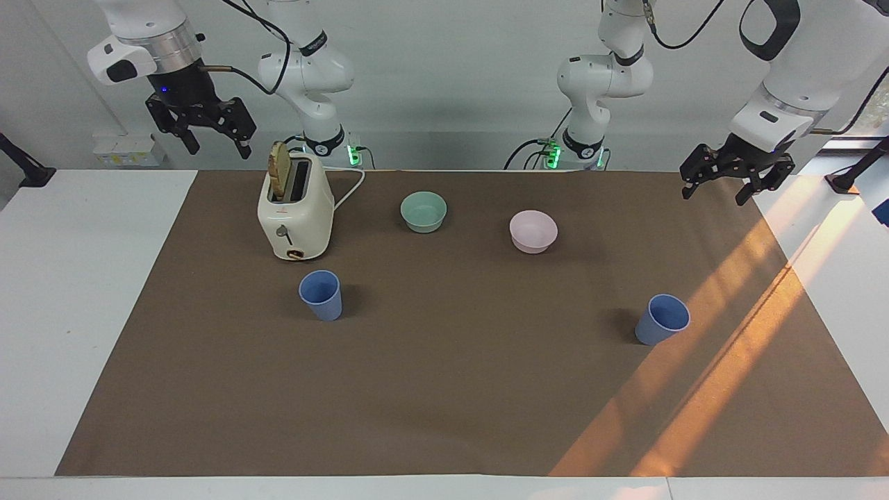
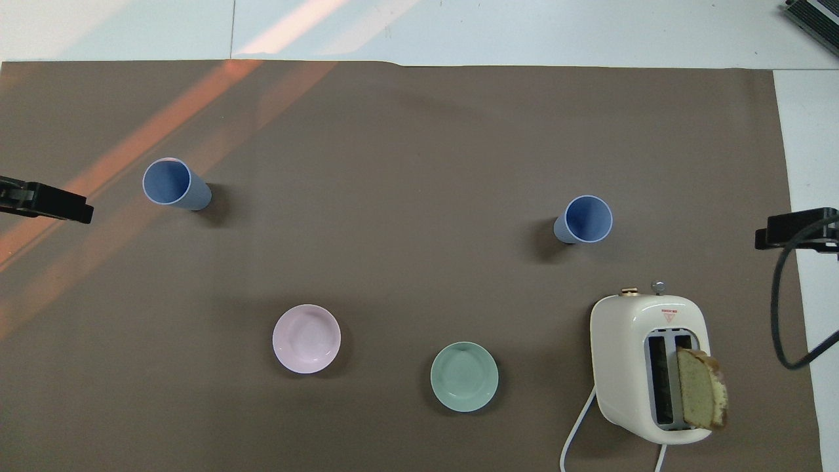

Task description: Stack blue cups with both arms

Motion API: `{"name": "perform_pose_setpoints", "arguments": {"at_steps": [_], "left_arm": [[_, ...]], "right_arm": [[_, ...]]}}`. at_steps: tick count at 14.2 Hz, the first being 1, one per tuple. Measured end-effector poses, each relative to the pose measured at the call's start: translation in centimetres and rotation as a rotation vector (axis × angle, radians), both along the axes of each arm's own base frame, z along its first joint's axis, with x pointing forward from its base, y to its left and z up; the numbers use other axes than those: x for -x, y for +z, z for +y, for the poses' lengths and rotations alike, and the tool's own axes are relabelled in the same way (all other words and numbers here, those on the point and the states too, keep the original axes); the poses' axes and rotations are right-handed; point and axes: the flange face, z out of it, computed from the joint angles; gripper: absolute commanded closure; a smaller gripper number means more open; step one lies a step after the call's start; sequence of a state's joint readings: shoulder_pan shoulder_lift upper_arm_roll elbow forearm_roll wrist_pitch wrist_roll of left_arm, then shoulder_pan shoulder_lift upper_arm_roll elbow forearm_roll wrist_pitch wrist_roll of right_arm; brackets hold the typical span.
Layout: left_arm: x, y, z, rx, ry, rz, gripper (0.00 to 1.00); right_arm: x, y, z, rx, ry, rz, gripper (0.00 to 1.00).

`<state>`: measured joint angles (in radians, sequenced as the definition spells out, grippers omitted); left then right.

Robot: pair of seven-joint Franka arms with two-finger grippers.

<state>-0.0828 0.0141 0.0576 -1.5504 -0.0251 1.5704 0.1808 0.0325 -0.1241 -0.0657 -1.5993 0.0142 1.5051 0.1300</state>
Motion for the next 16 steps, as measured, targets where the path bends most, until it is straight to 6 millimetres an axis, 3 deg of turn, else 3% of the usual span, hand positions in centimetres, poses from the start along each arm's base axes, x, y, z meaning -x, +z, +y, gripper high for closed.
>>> {"name": "perform_pose_setpoints", "arguments": {"at_steps": [16], "left_arm": [[0.0, 0.0, -0.17, 0.0, -0.018, 0.0, 0.0]], "right_arm": [[0.0, 0.0, 0.0, 0.0, 0.0, 0.0, 0.0]]}}
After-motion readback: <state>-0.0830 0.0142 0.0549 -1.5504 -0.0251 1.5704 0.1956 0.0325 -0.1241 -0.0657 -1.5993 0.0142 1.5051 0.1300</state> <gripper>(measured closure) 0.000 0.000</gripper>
